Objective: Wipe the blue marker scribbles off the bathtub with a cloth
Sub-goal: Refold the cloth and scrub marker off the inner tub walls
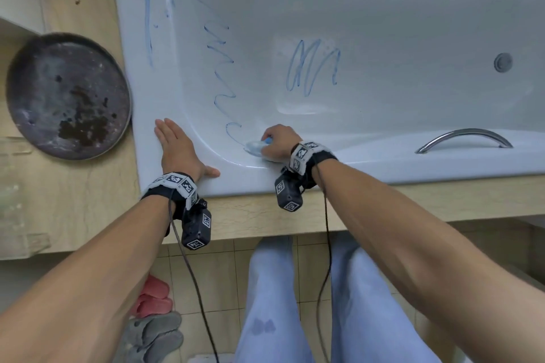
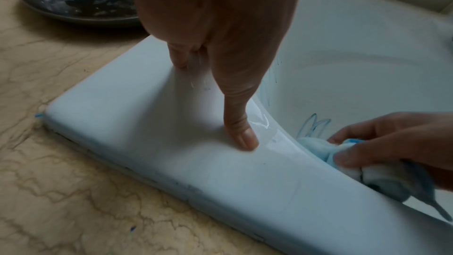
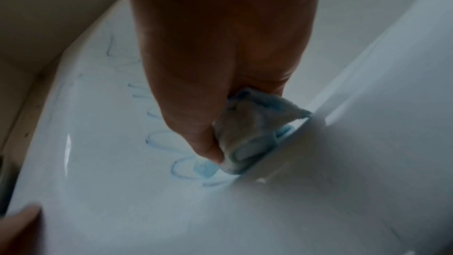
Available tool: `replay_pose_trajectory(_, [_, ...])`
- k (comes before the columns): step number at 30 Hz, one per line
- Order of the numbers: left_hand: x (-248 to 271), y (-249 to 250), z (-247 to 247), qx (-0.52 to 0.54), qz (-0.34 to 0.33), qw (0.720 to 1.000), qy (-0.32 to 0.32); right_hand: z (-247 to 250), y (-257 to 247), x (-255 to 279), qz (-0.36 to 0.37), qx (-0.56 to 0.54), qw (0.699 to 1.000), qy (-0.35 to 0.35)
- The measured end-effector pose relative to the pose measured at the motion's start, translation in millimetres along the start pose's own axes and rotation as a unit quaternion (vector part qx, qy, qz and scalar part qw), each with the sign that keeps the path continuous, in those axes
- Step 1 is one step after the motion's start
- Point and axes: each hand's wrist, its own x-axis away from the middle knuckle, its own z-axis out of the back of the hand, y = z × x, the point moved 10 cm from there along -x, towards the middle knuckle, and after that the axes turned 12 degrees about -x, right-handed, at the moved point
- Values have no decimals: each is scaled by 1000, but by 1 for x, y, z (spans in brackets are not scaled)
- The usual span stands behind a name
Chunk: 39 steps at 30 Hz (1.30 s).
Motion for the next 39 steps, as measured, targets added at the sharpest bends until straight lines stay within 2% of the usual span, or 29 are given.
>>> replay_pose_trajectory(1, [-1,-1,0,2,1,1000,1,12,3,0,-6,-25,1000,18])
replay_pose_trajectory(3, [-1,1,0,-15,-10,1000,3,60,24,6,-16,-51,993,102])
replay_pose_trajectory(6, [-2,2,1,-29,-18,999,8,146,79,26,-53,-15,971,231])
replay_pose_trajectory(8, [-3,2,2,-35,-20,999,10,169,117,37,-124,56,965,224])
replay_pose_trajectory(10, [-1,4,2,-46,-23,999,9,159,142,42,-181,113,960,182])
replay_pose_trajectory(14, [-3,3,1,-40,-18,999,10,103,111,17,-140,129,968,163])
replay_pose_trajectory(18, [-3,5,1,-40,-21,999,2,6,36,-17,-81,39,991,101])
replay_pose_trajectory(20, [-2,5,1,-45,-26,999,0,-28,2,-26,-70,-66,992,87])
replay_pose_trajectory(22, [-2,4,1,-51,-28,998,4,-34,-13,-27,-71,-182,977,89])
replay_pose_trajectory(24, [-2,4,1,-39,-30,999,4,-17,-7,-26,-72,-238,963,102])
replay_pose_trajectory(28, [-3,4,0,-45,-31,998,19,57,50,-7,-108,-152,958,216])
replay_pose_trajectory(30, [-8,2,0,-1,-30,998,55,72,77,3,-159,-87,964,193])
replay_pose_trajectory(32, [-9,1,1,6,-30,997,65,66,84,8,-183,-24,973,141])
replay_pose_trajectory(34, [-7,4,-3,-47,-28,998,24,47,65,4,-155,-3,981,115])
replay_pose_trajectory(37, [-6,5,-1,-76,-23,997,11,-9,10,-12,-90,-100,987,92])
replay_pose_trajectory(39, [-6,2,-3,-56,-16,998,4,-35,-18,-20,-76,-202,971,104])
